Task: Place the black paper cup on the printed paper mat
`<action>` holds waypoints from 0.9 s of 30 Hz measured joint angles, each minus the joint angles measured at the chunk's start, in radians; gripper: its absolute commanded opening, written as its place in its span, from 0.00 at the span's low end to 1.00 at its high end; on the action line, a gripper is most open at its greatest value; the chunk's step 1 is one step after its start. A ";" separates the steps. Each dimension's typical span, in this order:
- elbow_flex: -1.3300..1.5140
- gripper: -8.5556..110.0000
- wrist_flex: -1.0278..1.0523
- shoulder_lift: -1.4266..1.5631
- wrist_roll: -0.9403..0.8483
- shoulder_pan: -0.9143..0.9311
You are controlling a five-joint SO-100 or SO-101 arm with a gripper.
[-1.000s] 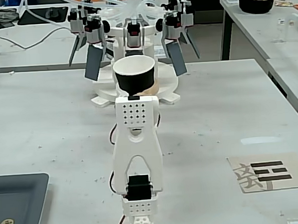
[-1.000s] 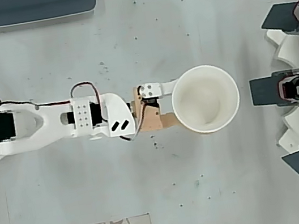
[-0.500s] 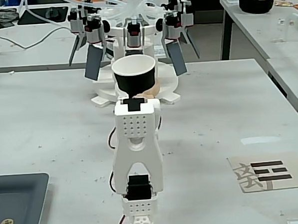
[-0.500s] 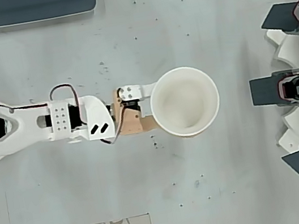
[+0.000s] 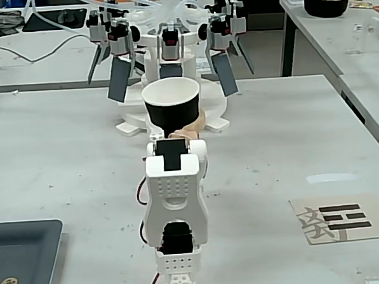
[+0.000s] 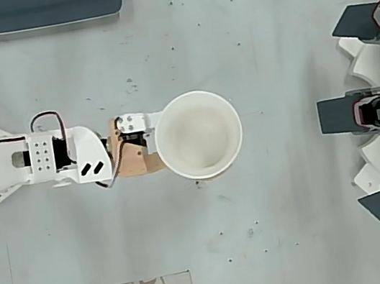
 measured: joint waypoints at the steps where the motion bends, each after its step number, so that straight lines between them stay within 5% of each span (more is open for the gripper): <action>1: 0.017 0.17 -0.006 0.014 0.000 0.002; 27: 0.282 0.16 -0.149 0.222 0.000 0.302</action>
